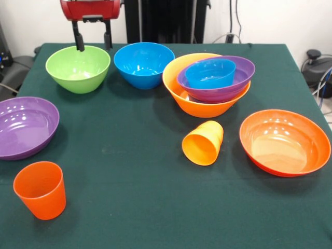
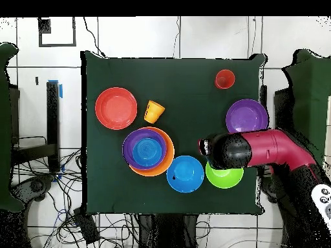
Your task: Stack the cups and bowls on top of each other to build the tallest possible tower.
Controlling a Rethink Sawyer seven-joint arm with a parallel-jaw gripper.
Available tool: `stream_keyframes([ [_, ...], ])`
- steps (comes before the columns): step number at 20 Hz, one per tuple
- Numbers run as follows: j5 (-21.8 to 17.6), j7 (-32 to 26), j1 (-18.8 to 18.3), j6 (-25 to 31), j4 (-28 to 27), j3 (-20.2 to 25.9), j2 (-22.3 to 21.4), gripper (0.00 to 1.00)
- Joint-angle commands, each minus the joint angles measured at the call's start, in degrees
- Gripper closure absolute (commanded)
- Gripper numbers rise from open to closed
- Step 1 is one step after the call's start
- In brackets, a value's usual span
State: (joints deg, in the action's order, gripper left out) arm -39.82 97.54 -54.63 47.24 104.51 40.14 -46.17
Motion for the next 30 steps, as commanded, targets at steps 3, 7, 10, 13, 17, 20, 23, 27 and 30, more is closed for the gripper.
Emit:
stream_keyframes([
  [3,0.95,-2.81,-0.27,-2.17,2.91,-0.45,-0.51,0.0],
  [7,1.63,3.87,0.34,-5.89,3.16,-2.47,-0.69,0.0],
  [10,3.0,6.11,-0.63,-9.04,4.49,-3.0,-1.06,0.0],
  [13,2.84,7.17,-0.36,-10.13,4.29,-4.51,-1.0,0.0],
  [17,2.27,10.15,2.24,-10.1,3.03,-7.98,-1.28,0.0],
  [20,1.97,11.59,3.69,-11.37,3.06,-10.11,-1.29,0.0],
  [23,2.34,13.27,4.66,-12.95,2.86,-12.2,-0.93,0.0],
  [27,3.22,14.08,5.15,-15.36,3.59,-13.77,-1.1,0.0],
  [30,4.29,14.23,5.06,-16.11,4.19,-14.23,-1.55,0.0],
])
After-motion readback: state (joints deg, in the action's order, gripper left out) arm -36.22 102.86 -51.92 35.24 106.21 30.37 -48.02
